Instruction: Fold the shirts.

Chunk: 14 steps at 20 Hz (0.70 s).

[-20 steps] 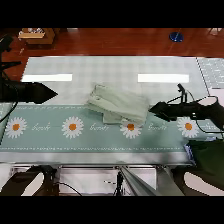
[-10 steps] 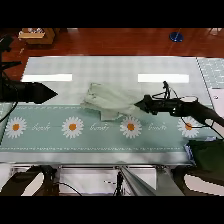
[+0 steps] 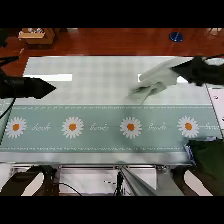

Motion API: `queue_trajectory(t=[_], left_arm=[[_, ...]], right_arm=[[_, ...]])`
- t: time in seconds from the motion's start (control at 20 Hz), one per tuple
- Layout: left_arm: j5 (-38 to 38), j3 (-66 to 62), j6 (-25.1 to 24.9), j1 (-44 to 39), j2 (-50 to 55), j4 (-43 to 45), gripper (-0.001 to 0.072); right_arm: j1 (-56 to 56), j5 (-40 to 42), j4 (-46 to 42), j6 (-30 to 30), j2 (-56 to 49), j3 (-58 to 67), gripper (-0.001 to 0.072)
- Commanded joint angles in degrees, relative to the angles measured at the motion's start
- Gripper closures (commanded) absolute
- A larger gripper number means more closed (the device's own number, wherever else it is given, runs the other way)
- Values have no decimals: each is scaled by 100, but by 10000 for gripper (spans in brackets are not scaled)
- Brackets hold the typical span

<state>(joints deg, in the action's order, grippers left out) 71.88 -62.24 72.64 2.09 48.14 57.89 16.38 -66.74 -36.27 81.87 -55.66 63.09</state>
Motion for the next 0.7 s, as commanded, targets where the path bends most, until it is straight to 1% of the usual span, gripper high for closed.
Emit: queue_trajectory(t=[0.0,0.15,0.25,0.3,0.45,0.65], left_arm=[[-444,0,-17,4,111,22,437],[-575,0,-20,4,345,24,437],[-704,0,-22,4,551,22,437],[-756,0,-50,4,658,22,438],[-791,0,-503,7,920,24,445],[-1054,0,-903,42,1132,26,445]], right_arm=[[1252,-1432,-1598,1143,675,1049,687],[2417,-2870,-2708,1158,715,1690,687],[3145,-3703,-3305,839,708,1755,687],[3418,-3980,-3705,678,682,1753,686],[4111,-3963,-4962,682,693,1749,687],[4854,-3976,-5600,682,684,1746,687]])
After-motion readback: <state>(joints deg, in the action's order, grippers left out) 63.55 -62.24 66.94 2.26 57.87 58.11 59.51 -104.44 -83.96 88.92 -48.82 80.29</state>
